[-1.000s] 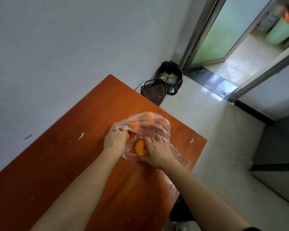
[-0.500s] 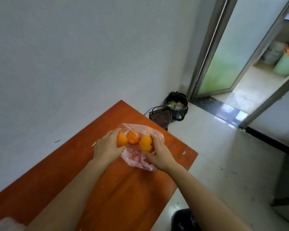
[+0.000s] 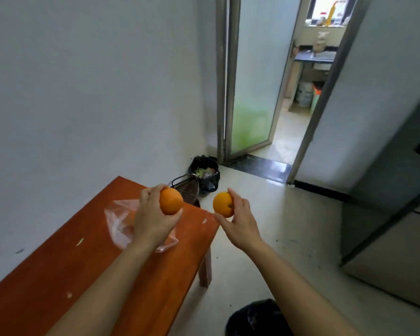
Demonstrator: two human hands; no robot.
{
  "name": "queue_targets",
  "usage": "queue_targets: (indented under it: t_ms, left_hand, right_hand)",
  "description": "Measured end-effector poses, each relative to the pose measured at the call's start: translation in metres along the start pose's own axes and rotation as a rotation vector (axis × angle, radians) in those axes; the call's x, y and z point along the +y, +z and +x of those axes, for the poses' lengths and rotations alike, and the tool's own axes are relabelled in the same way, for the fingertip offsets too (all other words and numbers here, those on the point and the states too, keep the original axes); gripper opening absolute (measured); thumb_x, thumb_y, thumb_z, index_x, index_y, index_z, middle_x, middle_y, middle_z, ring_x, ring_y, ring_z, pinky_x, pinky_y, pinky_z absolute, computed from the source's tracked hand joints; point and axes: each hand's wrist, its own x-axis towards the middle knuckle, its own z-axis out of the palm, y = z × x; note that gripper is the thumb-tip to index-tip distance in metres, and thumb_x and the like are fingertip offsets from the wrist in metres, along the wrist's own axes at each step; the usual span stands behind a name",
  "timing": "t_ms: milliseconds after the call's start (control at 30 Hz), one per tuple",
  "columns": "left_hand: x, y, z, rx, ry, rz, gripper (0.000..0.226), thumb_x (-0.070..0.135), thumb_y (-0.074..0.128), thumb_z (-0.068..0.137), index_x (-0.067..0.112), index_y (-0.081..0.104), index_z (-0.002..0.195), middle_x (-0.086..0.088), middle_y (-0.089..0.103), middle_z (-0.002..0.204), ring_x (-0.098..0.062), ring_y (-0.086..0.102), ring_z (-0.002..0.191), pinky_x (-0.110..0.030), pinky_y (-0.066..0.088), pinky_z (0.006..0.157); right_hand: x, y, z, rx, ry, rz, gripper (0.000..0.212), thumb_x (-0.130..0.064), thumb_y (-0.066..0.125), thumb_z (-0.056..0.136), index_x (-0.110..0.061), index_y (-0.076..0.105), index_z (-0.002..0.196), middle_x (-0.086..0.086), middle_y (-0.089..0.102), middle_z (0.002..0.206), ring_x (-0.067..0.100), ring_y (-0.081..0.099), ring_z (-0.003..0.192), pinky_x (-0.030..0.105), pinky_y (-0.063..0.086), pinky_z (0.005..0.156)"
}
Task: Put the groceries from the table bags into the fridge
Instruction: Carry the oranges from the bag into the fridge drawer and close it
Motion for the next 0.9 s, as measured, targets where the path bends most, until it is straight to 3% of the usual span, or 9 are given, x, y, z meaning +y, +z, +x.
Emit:
queue_targets:
  t_ms: [267, 367, 500, 700, 900]
  left_hand:
    - [0.162, 0.066, -0.006, -0.204, 0.387, -0.358, 0.07, 0.034, 0.087, 0.071, 0.028, 0.044, 0.126, -0.001, 0.055, 0.126, -0.021, 0.055, 0.098, -0.036, 0.048, 0.084]
    - [0.232, 0.087, -0.037, -0.261, 0.536, -0.448, 0.076, 0.039, 0.087, 0.07, 0.024, 0.044, 0.131, -0.004, 0.055, 0.13, -0.025, 0.058, 0.105, -0.036, 0.051, 0.084]
    - [0.32, 0.111, -0.086, -0.286, 0.727, -0.516, 0.082, 0.046, 0.086, 0.071, 0.024, 0.042, 0.137, -0.004, 0.054, 0.136, -0.027, 0.059, 0.111, -0.032, 0.051, 0.084]
    - [0.443, 0.161, -0.157, -0.251, 0.981, -0.539, 0.081, 0.052, 0.082, 0.072, 0.024, 0.046, 0.138, -0.003, 0.057, 0.132, -0.013, 0.051, 0.109, -0.028, 0.043, 0.084]
    - [0.559, 0.218, -0.221, -0.287, 1.033, -0.527, 0.082, 0.048, 0.082, 0.074, 0.025, 0.041, 0.141, -0.001, 0.053, 0.135, -0.012, 0.046, 0.116, -0.032, 0.045, 0.092]
  right_hand:
    - [0.031, -0.169, -0.087, 0.526, 0.24, -0.033, 0.081, -0.045, 0.067, 0.093, -0.033, 0.018, 0.157, 0.002, 0.032, 0.148, 0.021, 0.049, 0.124, 0.036, 0.044, 0.1]
    - [0.04, -0.232, -0.133, 0.728, 0.271, -0.034, 0.085, -0.041, 0.069, 0.092, -0.03, 0.016, 0.158, 0.003, 0.035, 0.144, 0.015, 0.045, 0.118, 0.029, 0.036, 0.096]
    - [0.057, -0.314, -0.193, 0.942, 0.3, -0.081, 0.086, -0.043, 0.068, 0.092, -0.029, 0.015, 0.158, 0.004, 0.035, 0.15, 0.015, 0.042, 0.128, 0.032, 0.034, 0.099]
    - [0.106, -0.43, -0.26, 1.15, 0.259, -0.112, 0.079, -0.04, 0.068, 0.093, -0.026, 0.023, 0.156, 0.006, 0.041, 0.144, 0.009, 0.041, 0.112, 0.028, 0.034, 0.092]
    - [0.17, -0.546, -0.313, 1.149, 0.241, -0.147, 0.079, -0.039, 0.069, 0.092, -0.027, 0.024, 0.156, 0.008, 0.041, 0.14, 0.019, 0.049, 0.116, 0.031, 0.037, 0.094]
